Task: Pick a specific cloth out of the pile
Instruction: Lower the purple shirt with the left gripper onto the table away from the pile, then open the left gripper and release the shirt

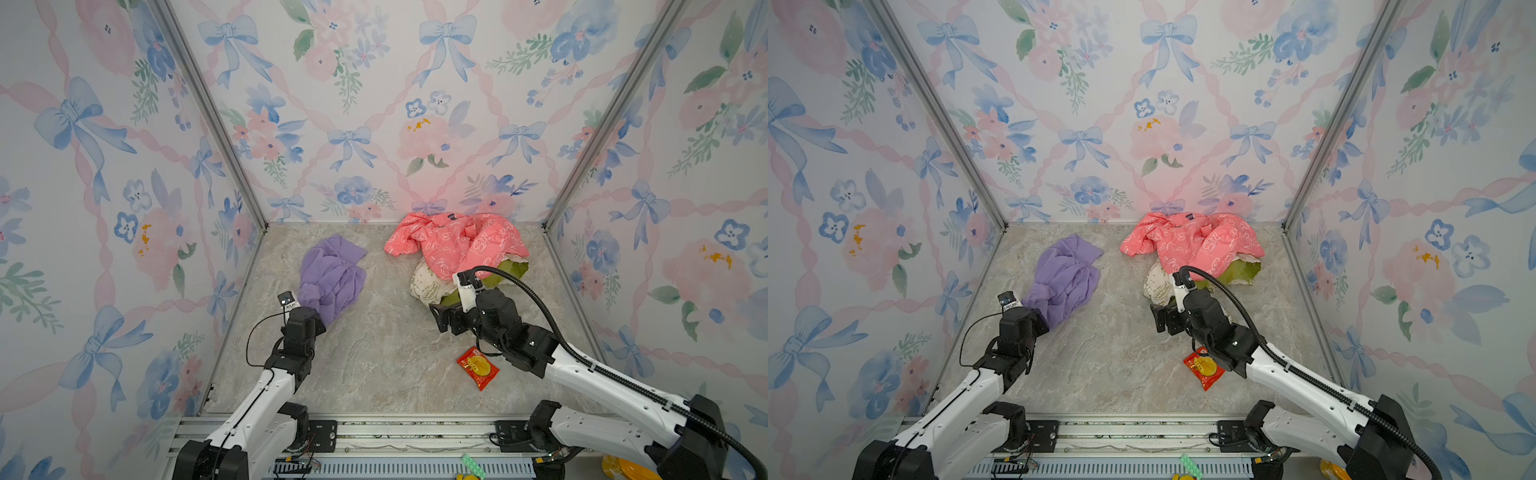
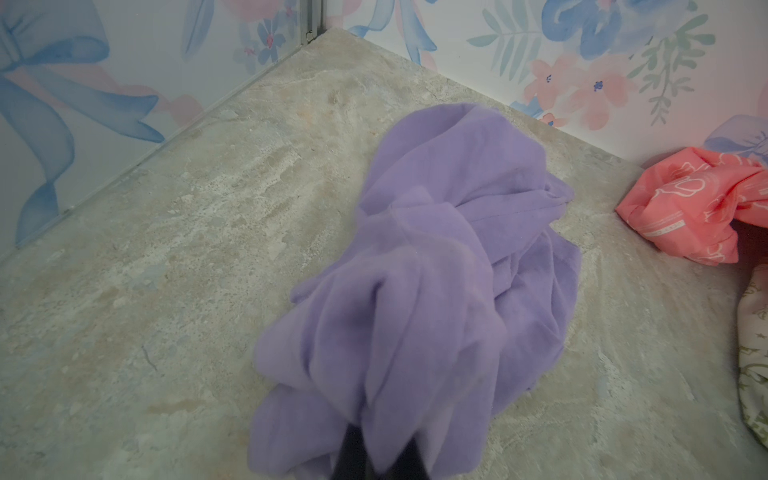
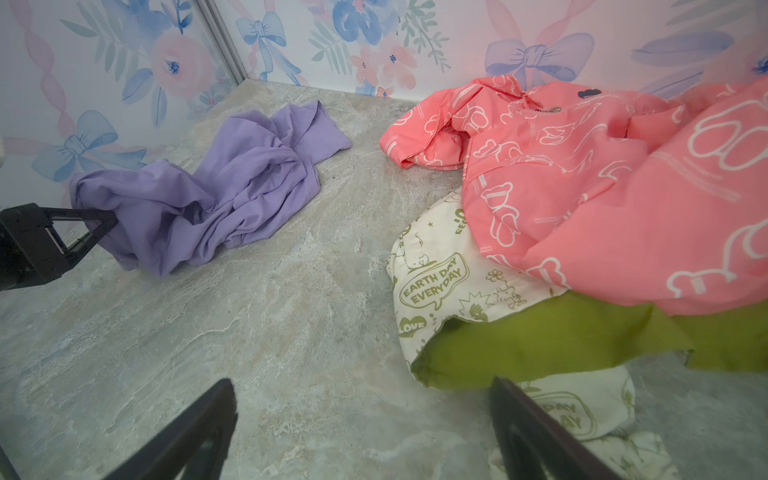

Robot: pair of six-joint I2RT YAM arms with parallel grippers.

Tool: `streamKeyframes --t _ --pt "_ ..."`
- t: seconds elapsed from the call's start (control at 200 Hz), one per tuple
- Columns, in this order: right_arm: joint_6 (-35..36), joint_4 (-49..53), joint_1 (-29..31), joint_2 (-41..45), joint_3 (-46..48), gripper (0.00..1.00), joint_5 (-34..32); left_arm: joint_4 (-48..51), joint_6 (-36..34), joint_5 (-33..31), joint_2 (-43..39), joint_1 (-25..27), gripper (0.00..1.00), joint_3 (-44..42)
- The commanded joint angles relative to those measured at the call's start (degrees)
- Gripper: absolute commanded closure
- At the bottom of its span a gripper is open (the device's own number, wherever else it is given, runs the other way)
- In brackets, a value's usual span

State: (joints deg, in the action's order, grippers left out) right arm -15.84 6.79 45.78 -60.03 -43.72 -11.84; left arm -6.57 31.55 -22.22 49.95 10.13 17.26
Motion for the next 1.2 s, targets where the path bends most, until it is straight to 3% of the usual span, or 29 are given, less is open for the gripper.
streamKeyframes --t 0.0,0.075,0.215,0.355,0.465,0.715,0.89,1.195 --pt "0.2 -0.09 -0.59 -0.54 -0.49 0.03 0.85 -0.91 3.55 -1.78 -3.97 0.44 1.0 -0.74" --pt "0.13 0.23 -0.53 -0.53 -1.22 0.03 1.02 0.16 4.11 -2.31 -7.98 0.45 0.89 -0.87" --pt "-0.91 -1.27 -0.55 -0.25 -1.13 0.03 1.46 2.88 4.63 -3.51 -17.92 0.43 0.46 -0.36" --pt "-1.65 -2.9 -0.6 -0.09 -0.75 0.03 1.95 5.17 3.4 -3.97 -26.16 0.47 0.19 2.0" --pt "-1.38 -3.93 -0.59 0.28 -0.57 0.03 2.02 5.42 2.23 -1.96 -28.0 0.42 0.06 4.84" --pt "-0.59 -7.08 -0.6 2.66 1.13 0.03 1.23 5.14 0.78 4.64 -16.03 0.66 0.02 12.83" --pt "-0.1 -6.23 -0.78 4.75 2.13 0.03 -0.15 1.44 0.42 8.17 -2.0 0.75 0.02 16.33" --pt "0.15 -3.23 -2.95 7.66 3.51 0.03 -1.08 -13.06 2.23 11.41 13.4 0.46 0.02 11.93"
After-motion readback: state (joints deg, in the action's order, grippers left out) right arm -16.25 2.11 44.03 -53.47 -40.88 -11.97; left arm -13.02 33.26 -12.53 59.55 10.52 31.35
